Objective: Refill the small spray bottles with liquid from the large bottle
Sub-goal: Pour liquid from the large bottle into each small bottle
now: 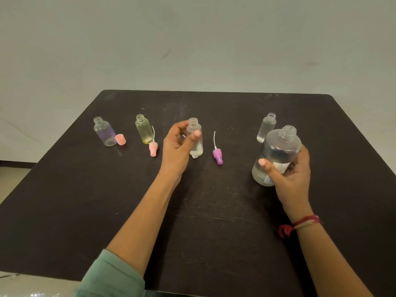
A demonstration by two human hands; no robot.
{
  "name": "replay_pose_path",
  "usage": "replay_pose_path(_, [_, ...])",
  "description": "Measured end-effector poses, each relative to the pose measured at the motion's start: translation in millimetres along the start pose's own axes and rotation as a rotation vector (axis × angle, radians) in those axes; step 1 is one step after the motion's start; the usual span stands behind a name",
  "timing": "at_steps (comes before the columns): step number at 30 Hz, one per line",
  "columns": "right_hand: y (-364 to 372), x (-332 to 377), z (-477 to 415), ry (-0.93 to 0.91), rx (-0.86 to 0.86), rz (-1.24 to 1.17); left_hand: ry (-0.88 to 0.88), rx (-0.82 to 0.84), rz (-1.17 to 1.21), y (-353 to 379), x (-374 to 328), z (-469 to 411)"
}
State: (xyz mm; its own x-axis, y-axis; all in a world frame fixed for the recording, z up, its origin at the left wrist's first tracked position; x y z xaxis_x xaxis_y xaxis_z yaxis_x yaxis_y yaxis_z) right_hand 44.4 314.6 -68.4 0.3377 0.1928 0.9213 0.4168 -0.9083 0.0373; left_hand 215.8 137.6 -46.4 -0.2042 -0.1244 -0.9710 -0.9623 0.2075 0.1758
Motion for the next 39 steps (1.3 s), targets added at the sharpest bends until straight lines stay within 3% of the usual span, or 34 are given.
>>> replay_pose_path(15, [1, -3, 1, -0.034, -0.051, 0.107, 0.030, 0.008, -0.383, 30, 26, -52])
replay_pose_path(29, [1, -2, 2, -0.060, -0.056, 0.154, 0.023, 0.044, -0.418, 34, 31, -51])
replay_pose_path(35, [1, -1, 2, -0.053, -0.032, 0.128, 0.308, -0.019, -0.374, 20, 3, -28])
replay_pose_path(39, [2, 0, 3, -0.038, -0.028, 0.122, 0.527, -0.221, -0.346, -5, -18, -10])
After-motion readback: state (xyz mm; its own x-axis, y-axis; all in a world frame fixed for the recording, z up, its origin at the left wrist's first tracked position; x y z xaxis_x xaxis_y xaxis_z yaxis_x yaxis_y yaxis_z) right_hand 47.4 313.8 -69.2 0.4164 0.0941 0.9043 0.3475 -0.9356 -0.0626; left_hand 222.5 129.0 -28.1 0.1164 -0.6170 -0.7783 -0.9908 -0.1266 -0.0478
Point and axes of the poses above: each hand's wrist, its own z-axis away from the middle knuckle, its own y-axis out of the palm, x = y × z, the point moved 1 cm from there along -z, towards the middle knuckle, and after that the axes turned 14 degrees about -x, right-handed, at the moved point
